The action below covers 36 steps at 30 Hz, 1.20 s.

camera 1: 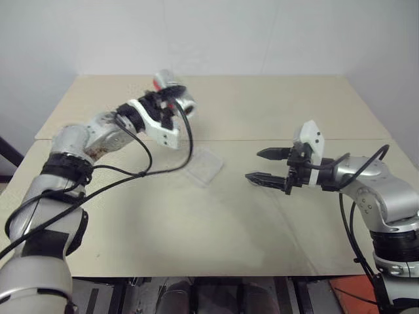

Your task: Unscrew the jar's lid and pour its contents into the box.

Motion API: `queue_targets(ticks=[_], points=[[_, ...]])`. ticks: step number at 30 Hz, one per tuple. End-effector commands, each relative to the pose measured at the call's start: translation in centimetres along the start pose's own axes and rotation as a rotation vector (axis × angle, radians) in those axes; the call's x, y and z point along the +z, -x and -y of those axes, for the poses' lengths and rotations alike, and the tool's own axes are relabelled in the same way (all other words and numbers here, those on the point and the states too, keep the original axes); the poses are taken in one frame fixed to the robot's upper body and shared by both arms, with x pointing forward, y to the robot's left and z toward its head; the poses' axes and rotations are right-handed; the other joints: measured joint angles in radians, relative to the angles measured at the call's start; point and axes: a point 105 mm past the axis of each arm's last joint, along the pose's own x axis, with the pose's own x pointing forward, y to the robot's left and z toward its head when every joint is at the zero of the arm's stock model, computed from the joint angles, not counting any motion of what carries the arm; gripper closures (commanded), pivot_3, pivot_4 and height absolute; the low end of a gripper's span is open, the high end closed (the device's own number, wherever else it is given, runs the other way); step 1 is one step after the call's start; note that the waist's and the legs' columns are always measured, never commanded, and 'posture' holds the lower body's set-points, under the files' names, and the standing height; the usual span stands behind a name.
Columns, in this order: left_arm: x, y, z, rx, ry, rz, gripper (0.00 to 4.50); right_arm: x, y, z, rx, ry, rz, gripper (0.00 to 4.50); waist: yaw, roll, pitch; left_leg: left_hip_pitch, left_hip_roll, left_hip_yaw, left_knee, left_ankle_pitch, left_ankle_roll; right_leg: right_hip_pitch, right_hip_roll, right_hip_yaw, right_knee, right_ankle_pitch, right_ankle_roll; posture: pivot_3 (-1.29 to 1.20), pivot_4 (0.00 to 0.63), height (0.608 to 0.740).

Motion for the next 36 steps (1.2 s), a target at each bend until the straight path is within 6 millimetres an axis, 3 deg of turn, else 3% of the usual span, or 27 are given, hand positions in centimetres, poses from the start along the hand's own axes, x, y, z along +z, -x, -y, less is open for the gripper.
queue_targets(ticks=[1,3,9,18,19,23,26,29,33,36], points=[[1.5,-0.1,2.4,-0.096,-0.255,0.13,2.52,1.7,0.3,-0.1,-0.003,0.058,0.045,0.05,-0.003,0.0,0.0,0.0,0.0,0.001,0.0,0.0,0.0,0.0,0.0,0.0,0.0,0.0,0.0,0.0,0.15,0.74],[2.2,-0.5,3.7,-0.146,-0.35,0.177,2.52,2.1,0.3,0.0,-0.001,0.05,0.064,0.05,-0.005,0.0,0.0,0.0,0.0,0.003,0.0,0.0,0.0,-0.001,0.0,0.0,0.001,0.0,0.0,0.0,0.15,0.74],[3.9,-2.3,4.7,-0.137,-0.433,0.21,2.52,3.3,0.3,0.3,-0.024,0.035,0.119,0.05,-0.002,0.0,0.0,-0.003,0.001,0.005,0.001,0.0,0.0,-0.003,0.0,-0.001,0.001,0.0,0.0,0.0,0.15,0.74],[2.8,-2.6,3.9,-0.106,-0.4,0.137,2.52,2.8,-0.2,-0.7,0.004,0.021,0.12,0.05,-0.004,0.0,0.0,-0.004,0.001,0.006,0.001,0.0,0.0,-0.004,0.0,-0.001,0.001,0.0,0.0,0.0,0.15,0.74],[2.7,-2.6,3.8,-0.1,-0.343,0.114,2.52,2.7,-0.3,-0.7,0.007,0.021,0.115,0.05,-0.004,0.0,0.0,-0.004,0.001,0.006,0.001,0.0,0.0,-0.004,0.0,-0.001,0.001,0.0,0.0,0.0,0.15,0.74],[-0.2,-2.1,3.4,-0.012,0.337,-0.197,2.52,2.7,-0.4,-0.4,0.007,0.033,0.108,0.05,-0.006,0.0,0.0,-0.003,0.002,0.005,0.002,0.0,0.0,-0.004,-0.001,-0.001,0.003,0.0,0.0,0.0,0.15,0.74],[-2.5,-1.8,2.5,0.108,0.711,-0.369,2.52,2.8,-0.2,-0.1,0.006,0.039,0.103,0.05,-0.008,0.0,0.0,-0.004,0.003,0.004,0.006,0.001,0.0,-0.006,-0.002,-0.001,0.006,0.0,0.0,0.0,0.15,0.74],[-3.5,-1.4,1.6,0.219,0.963,-0.424,2.52,2.8,-0.2,-0.1,0.006,0.043,0.1,0.05,-0.011,0.0,0.0,-0.004,0.002,0.004,0.007,0.001,0.0,-0.006,-0.002,-0.001,0.007,0.0,0.001,0.0,0.15,0.74],[-4.6,-0.5,1.6,0.238,1.123,-0.543,2.52,2.9,0.0,-0.1,0.008,0.038,0.106,0.05,-0.013,0.0,0.0,-0.004,0.002,0.002,0.007,0.001,0.0,-0.005,-0.002,-0.001,0.007,0.0,0.001,0.0,0.15,0.74],[-5.0,0.5,2.1,0.314,1.49,-0.611,2.52,2.9,0.1,-0.2,0.005,0.031,0.111,0.05,-0.017,0.0,0.0,-0.003,0.002,0.001,0.008,0.001,0.0,-0.004,-0.002,-0.001,0.007,0.0,0.0,0.0,0.15,0.74]])
